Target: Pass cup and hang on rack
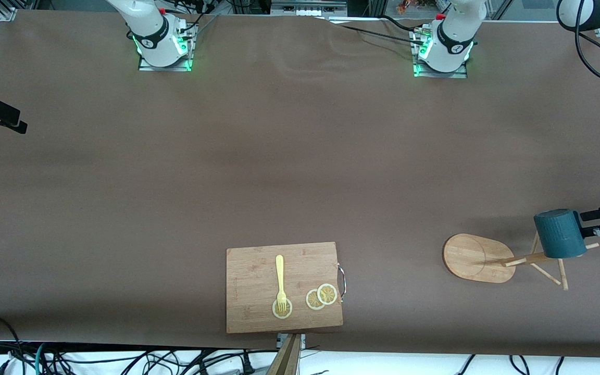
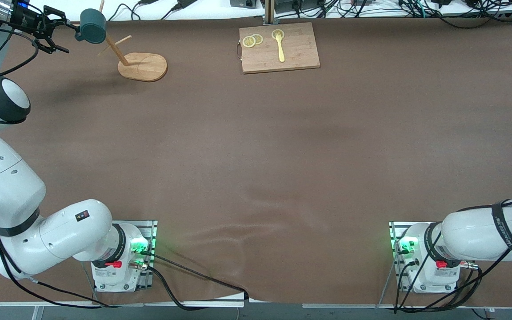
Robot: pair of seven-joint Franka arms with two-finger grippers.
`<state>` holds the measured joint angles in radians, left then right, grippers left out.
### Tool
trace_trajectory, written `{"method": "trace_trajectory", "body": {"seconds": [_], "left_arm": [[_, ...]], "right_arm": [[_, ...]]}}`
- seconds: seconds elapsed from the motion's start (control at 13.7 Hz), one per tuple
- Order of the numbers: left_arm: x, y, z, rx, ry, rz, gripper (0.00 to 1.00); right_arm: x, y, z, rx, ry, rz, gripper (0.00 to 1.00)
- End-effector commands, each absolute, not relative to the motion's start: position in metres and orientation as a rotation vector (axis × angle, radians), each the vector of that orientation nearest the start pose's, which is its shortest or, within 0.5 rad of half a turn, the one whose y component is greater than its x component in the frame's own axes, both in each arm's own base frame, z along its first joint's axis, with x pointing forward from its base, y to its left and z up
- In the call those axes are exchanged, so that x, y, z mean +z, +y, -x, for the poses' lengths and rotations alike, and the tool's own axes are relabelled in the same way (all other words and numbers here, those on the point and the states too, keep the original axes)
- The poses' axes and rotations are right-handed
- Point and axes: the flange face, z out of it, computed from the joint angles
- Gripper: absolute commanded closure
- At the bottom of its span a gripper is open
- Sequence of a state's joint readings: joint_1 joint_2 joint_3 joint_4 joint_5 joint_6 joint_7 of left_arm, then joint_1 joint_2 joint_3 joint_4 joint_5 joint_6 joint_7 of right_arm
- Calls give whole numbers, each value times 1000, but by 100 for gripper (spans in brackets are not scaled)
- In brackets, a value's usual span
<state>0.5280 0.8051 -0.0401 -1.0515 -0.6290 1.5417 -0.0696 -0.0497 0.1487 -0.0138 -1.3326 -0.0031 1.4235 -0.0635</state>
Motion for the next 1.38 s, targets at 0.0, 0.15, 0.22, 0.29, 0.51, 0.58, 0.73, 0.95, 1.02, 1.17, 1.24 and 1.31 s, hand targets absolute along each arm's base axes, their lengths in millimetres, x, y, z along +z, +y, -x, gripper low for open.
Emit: {"method": "trace_trajectory", "body": {"seconds": [0.0,0.15,0.22,0.29,0.51,0.58,0.73,0.95,1.02,1.17,1.24,1.31], "left_arm": [[360,309,-672,-194,772,-2338,0],[359,309,-672,-199,771,-2337,0],[360,308,-672,-199,770,-2337,0],[360,308,-672,-199,770,-2337,0],[360,312,-669,-206,772,-2333,0],[359,313,-668,-209,773,-2332,0],[360,313,-668,-208,772,-2331,0],[360,315,-665,-223,772,-2325,0],[359,317,-664,-226,774,-2323,0],[360,322,-660,-232,779,-2316,0],[360,328,-656,-233,787,-2311,0],[360,331,-653,-240,787,-2306,0]], "right_arm": [[640,-40,-582,84,-13,3121,0],[640,-40,-582,84,-13,3121,0],[640,-40,-582,84,-13,3121,0],[640,-40,-582,84,-11,3121,0],[640,-40,-582,84,-13,3121,0],[640,-40,-582,84,-13,3121,0],[640,-40,-582,84,-13,3121,0],[640,-40,-582,84,-13,3121,0],[640,-40,-582,84,-13,3121,0],[640,-40,-582,84,-13,3121,0],[640,-40,-582,84,-13,3121,0],[640,-40,-582,84,-13,3121,0]]}}
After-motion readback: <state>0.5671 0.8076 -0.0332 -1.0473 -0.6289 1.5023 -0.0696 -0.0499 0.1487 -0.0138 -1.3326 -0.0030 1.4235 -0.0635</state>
